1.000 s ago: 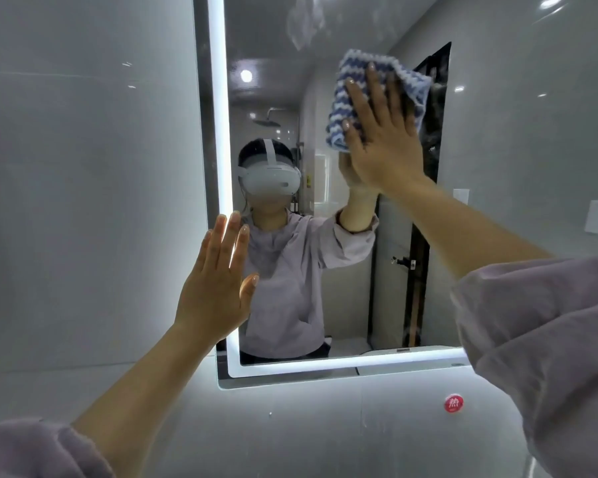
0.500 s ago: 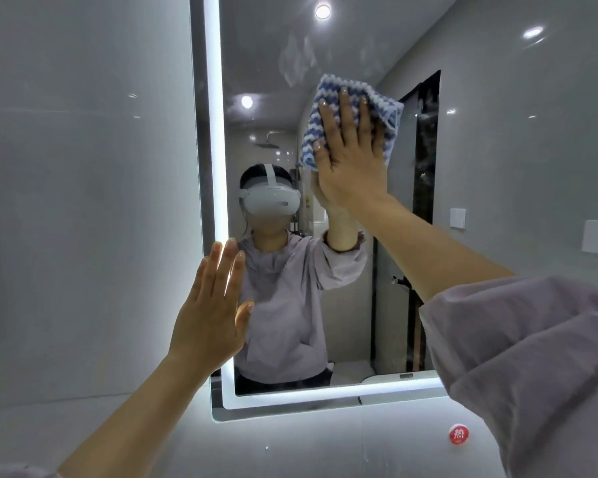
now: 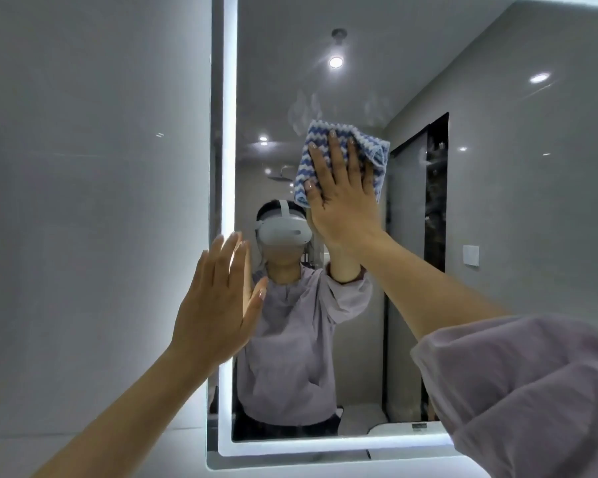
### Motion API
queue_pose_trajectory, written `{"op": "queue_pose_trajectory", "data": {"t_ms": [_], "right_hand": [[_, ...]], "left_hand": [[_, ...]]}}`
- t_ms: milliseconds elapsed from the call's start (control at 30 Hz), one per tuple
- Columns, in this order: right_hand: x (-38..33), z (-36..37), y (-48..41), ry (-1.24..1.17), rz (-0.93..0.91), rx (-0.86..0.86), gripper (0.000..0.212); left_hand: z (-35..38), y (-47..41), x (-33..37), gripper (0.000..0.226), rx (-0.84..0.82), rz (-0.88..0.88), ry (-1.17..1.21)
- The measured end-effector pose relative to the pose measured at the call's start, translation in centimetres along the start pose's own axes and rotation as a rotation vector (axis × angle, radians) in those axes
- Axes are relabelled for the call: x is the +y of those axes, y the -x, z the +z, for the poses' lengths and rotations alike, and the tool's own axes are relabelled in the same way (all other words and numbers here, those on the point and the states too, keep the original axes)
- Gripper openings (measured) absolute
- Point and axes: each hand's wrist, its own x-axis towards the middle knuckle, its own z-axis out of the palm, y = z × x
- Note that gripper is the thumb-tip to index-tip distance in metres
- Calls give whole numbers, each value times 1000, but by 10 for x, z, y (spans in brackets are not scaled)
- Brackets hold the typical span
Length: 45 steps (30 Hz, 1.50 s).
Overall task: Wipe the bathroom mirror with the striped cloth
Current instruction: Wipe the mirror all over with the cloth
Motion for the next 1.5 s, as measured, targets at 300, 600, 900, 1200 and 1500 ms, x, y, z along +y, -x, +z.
{"op": "queue_pose_trajectory", "data": {"t_ms": [300,600,900,1200,1500], "right_hand": [[1,0,1,-47,-3,-11,57],[1,4,2,-15,-1,30,57],[-28,-3,-21,90,-205,-41,58],[-9,-12,-38,136,-286,-21,56],[83,-27,-41,61,45,27,57]], "left_hand": [[-5,-74,-11,75,81,7,-24],[16,-82,-20,90,37,3,-45],[22,-82,-23,92,77,20,1],[22,-82,-25,91,72,33,-34],[23,-82,-26,90,80,45,-20]]}}
